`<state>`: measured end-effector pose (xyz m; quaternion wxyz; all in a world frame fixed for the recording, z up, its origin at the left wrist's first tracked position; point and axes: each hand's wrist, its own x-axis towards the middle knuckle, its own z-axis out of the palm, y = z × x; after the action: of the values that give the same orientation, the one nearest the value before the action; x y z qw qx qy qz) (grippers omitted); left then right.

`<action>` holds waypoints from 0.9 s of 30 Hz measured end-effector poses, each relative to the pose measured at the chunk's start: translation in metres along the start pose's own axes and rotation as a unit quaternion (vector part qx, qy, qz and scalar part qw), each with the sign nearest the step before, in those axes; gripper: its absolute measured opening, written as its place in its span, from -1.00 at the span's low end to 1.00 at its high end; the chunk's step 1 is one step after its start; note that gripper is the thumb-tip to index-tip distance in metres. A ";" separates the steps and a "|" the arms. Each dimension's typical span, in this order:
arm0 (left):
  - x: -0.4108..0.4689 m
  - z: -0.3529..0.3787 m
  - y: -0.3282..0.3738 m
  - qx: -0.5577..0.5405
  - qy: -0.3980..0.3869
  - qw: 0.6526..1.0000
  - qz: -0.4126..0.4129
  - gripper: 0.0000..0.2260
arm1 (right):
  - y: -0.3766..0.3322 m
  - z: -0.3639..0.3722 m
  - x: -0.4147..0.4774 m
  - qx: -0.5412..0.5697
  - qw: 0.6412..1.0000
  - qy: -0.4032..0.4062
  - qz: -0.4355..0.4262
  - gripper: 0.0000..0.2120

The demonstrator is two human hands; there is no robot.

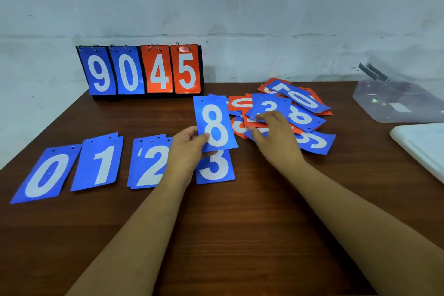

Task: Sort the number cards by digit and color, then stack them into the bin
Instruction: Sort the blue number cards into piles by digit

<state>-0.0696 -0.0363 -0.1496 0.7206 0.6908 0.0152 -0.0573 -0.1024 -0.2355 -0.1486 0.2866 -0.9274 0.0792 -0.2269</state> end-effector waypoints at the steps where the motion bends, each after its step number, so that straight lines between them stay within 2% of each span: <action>1: 0.001 0.000 -0.001 0.016 0.006 1.000 -0.001 -0.89 | 0.008 0.001 0.013 -0.055 0.998 -0.019 0.034 -0.57; 3: 0.001 -0.001 -0.003 0.050 0.007 0.999 0.005 -0.91 | 0.022 0.002 0.032 -0.141 0.985 -0.068 0.078 -0.47; 5: 0.002 -0.001 -0.004 0.071 0.003 0.997 0.010 -0.93 | 0.032 0.002 0.044 -0.170 0.976 -0.098 0.094 -0.47; 10: 0.003 0.000 -0.004 0.086 -0.003 0.996 0.021 -0.94 | 0.027 -0.001 0.049 -0.271 0.959 -0.079 0.034 -0.78; 12: 0.002 0.001 -0.004 0.091 -0.008 0.996 0.023 -0.95 | 0.022 -0.005 0.044 -0.288 0.956 -0.052 0.019 -0.82; 13: 0.002 0.001 -0.005 0.094 -0.010 0.995 0.023 -0.94 | 0.020 -0.008 0.041 -0.272 0.962 -0.016 0.009 -0.82; 15: 0.002 0.002 -0.005 0.087 -0.015 0.996 0.015 -0.94 | 0.011 -0.015 0.029 -0.167 0.981 0.092 -0.022 -0.81; 17: 0.000 0.002 -0.003 0.044 -0.028 0.999 -0.006 -0.94 | -0.006 -0.017 0.011 -0.063 0.981 0.165 -0.078 -0.81; 21: -0.012 -0.002 0.002 -0.080 -0.072 0.993 -0.052 -0.86 | -0.030 -0.011 -0.029 -0.019 0.977 0.127 -0.171 -0.81; 24: -0.022 -0.007 0.009 -0.164 -0.076 0.981 -0.071 -0.84 | -0.031 -0.009 -0.049 -0.041 0.975 0.094 -0.198 -0.79; 27: -0.034 -0.012 0.019 -0.188 -0.093 0.976 -0.066 -0.83 | -0.033 -0.011 -0.063 -0.046 0.978 0.011 -0.201 -0.73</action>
<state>-0.1011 -0.0214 -0.1275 0.8304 0.5321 0.0047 -0.1648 -0.1628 -0.1961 -0.1450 0.1916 -0.9339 -0.0956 -0.2862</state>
